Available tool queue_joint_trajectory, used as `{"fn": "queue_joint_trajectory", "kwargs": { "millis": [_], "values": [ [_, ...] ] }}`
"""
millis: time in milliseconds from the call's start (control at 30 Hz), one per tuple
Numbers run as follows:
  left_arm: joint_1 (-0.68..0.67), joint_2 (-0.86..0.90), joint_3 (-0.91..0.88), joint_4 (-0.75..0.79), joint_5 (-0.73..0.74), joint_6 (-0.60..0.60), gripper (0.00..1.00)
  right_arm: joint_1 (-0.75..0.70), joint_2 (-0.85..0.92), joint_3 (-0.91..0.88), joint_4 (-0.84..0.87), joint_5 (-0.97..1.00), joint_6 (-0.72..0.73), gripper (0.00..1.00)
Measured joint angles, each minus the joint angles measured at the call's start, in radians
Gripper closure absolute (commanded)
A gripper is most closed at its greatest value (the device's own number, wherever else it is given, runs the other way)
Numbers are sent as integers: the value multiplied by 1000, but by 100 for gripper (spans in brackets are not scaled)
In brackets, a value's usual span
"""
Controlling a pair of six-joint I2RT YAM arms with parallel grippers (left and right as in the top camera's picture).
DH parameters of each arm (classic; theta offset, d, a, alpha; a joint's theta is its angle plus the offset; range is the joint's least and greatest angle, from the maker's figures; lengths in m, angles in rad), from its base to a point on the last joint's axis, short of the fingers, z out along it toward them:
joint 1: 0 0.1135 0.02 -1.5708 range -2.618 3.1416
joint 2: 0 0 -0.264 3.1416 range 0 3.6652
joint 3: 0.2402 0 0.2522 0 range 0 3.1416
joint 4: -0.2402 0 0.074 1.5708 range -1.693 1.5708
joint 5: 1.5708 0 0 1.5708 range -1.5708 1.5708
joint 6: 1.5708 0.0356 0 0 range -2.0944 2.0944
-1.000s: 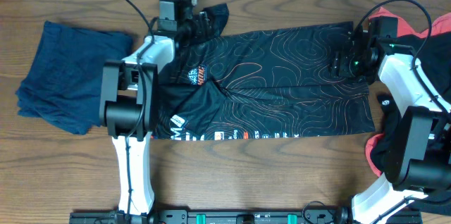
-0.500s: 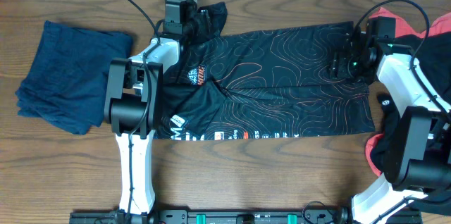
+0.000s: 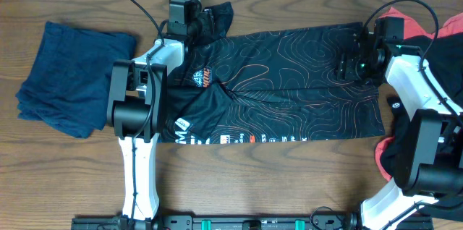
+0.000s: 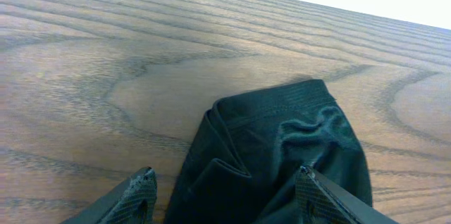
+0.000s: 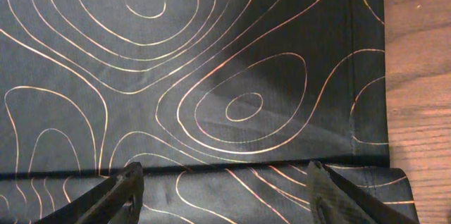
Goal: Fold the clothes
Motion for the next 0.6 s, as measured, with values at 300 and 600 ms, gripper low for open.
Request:
{"fn": "queue_joint_trajectory", "kwargs": {
  "millis": [300, 600],
  "values": [
    [0, 26, 1, 9, -27, 12, 36, 0, 0, 0, 0, 0, 0, 28],
    [-10, 39, 3, 20, -12, 16, 94, 0, 0, 0, 0, 0, 0, 28]
  ]
}}
